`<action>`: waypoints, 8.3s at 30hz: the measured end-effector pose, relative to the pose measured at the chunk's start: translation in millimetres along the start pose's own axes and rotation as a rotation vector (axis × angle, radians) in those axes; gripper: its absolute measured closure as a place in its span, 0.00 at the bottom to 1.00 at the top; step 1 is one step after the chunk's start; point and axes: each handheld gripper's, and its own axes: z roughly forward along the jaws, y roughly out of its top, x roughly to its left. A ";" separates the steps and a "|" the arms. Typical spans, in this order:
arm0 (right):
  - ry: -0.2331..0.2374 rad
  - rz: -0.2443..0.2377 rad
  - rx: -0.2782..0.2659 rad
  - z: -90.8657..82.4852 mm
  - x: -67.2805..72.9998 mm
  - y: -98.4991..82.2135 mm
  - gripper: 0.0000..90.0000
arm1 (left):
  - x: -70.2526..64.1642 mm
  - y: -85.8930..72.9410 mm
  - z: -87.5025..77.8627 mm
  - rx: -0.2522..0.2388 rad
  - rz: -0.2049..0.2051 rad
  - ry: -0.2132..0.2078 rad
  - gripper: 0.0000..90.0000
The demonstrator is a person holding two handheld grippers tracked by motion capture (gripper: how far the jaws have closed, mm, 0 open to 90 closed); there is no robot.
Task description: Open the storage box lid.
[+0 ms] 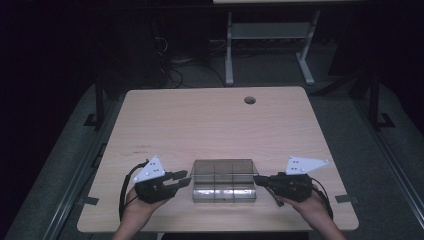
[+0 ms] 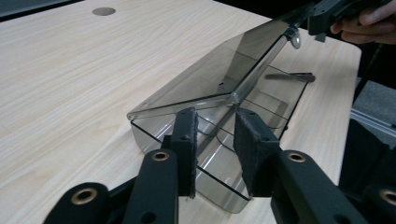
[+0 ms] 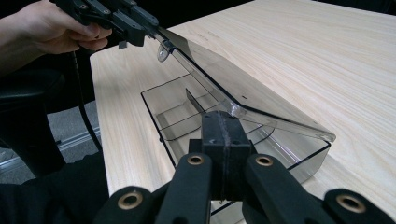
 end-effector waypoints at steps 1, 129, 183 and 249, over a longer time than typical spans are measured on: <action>-0.001 -0.001 -0.001 -0.1 -0.4 0.1 1.00 | -0.2 0.7 0.5 0.008 0.002 0.001 0.75; -0.124 -0.096 -0.083 12.2 -43.8 52.3 0.82 | 46.5 51.2 19.9 -0.100 0.039 -0.012 0.83; -0.138 -0.067 -0.112 37.6 -84.5 70.5 0.82 | 88.0 70.4 46.6 -0.098 -0.010 -0.026 0.84; -0.138 0.047 -0.051 72.3 -136.5 63.1 0.69 | 140.6 59.2 95.6 -0.041 -0.139 -0.079 0.77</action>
